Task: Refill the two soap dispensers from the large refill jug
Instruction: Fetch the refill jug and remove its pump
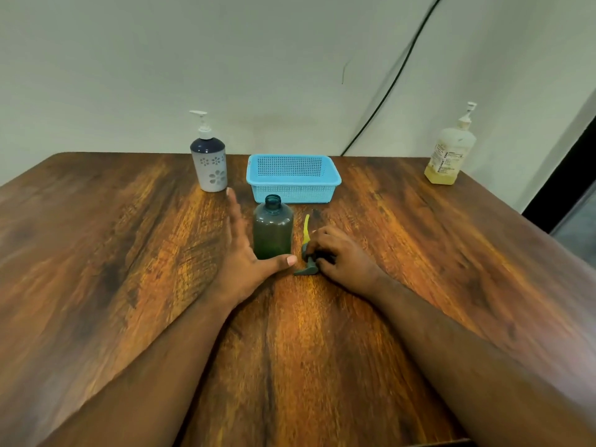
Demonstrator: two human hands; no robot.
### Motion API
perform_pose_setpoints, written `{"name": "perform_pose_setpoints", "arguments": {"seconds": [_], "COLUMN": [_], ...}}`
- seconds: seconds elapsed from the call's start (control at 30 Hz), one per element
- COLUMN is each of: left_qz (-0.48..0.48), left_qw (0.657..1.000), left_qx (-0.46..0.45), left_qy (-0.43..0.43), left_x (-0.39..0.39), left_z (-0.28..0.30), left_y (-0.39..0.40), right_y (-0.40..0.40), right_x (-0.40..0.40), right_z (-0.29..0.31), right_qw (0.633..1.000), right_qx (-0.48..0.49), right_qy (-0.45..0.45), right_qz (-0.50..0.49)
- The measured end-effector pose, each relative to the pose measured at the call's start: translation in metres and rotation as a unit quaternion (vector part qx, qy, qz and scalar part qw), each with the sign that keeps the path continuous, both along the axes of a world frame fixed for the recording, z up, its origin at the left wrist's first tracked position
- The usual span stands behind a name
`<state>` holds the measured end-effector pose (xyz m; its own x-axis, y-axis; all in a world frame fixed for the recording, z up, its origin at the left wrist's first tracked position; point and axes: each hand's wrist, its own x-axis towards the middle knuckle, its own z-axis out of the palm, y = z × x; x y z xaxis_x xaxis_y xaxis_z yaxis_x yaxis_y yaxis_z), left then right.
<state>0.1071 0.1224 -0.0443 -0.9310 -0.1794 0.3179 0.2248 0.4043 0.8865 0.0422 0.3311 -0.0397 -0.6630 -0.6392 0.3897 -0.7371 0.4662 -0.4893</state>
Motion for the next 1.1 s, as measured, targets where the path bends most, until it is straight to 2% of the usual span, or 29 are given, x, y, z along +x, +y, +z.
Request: {"name": "perform_pose_setpoints", "arguments": {"seconds": [0.07,0.1,0.17,0.2,0.27,0.33,0.37,0.47,0.5,0.57,0.67,0.73,0.83,0.9,0.97,1.1], "left_qz": [0.080,0.107,0.099,0.073,0.050,0.095,0.118,0.144,0.134,0.122,0.138,0.158,0.180,0.209,0.225,0.226], "left_qw": [0.992,0.978,0.938,0.926,0.898,0.860,0.858,0.880,0.887,0.892,0.910,0.937,0.974,0.972,0.966,0.965], "left_qx": [-0.064,-0.100,-0.181,-0.219,-0.311,-0.402,-0.427,-0.445,-0.441,-0.436,-0.391,-0.309,-0.097,0.008,0.055,0.074], "left_qy": [0.073,0.148,0.277,0.298,0.308,0.298,0.262,0.081,0.034,-0.003,0.014,0.047,0.094,0.111,0.115,0.107], "left_x": [0.012,0.018,0.028,0.031,0.030,0.021,0.014,-0.009,-0.016,-0.027,-0.037,-0.035,-0.025,-0.023,-0.025,-0.026], "left_z": [0.007,0.011,0.020,0.024,0.031,0.036,0.038,0.041,0.040,0.034,0.033,0.032,0.029,0.028,0.026,0.018], "left_y": [0.008,0.012,0.029,0.041,0.069,0.094,0.102,0.104,0.102,0.097,0.081,0.066,0.046,0.035,0.027,0.020], "right_y": [0.003,0.007,0.020,0.029,0.051,0.075,0.086,0.095,0.093,0.082,0.073,0.071,0.067,0.060,0.050,0.030], "right_x": [-0.001,-0.001,-0.004,-0.006,-0.011,-0.015,-0.017,-0.017,-0.016,-0.015,-0.016,-0.019,-0.024,-0.029,-0.035,-0.040], "right_z": [0.001,0.001,0.004,0.006,0.011,0.014,0.016,0.017,0.018,0.016,0.010,0.007,0.006,0.005,0.004,0.005], "right_qw": [1.000,1.000,0.999,0.998,0.993,0.985,0.979,0.965,0.963,0.961,0.964,0.969,0.977,0.983,0.986,0.970], "right_qx": [-0.005,-0.007,-0.013,-0.015,-0.014,-0.013,-0.023,-0.080,-0.099,-0.132,-0.147,-0.128,-0.086,-0.049,0.015,0.147], "right_qy": [-0.017,-0.021,-0.021,-0.024,-0.045,-0.070,-0.084,-0.138,-0.154,-0.169,-0.148,-0.142,-0.117,-0.087,-0.055,-0.011], "right_qz": [-0.007,-0.015,-0.043,-0.063,-0.108,-0.160,-0.182,-0.206,-0.199,-0.177,-0.164,-0.159,-0.157,-0.155,-0.158,-0.191]}}
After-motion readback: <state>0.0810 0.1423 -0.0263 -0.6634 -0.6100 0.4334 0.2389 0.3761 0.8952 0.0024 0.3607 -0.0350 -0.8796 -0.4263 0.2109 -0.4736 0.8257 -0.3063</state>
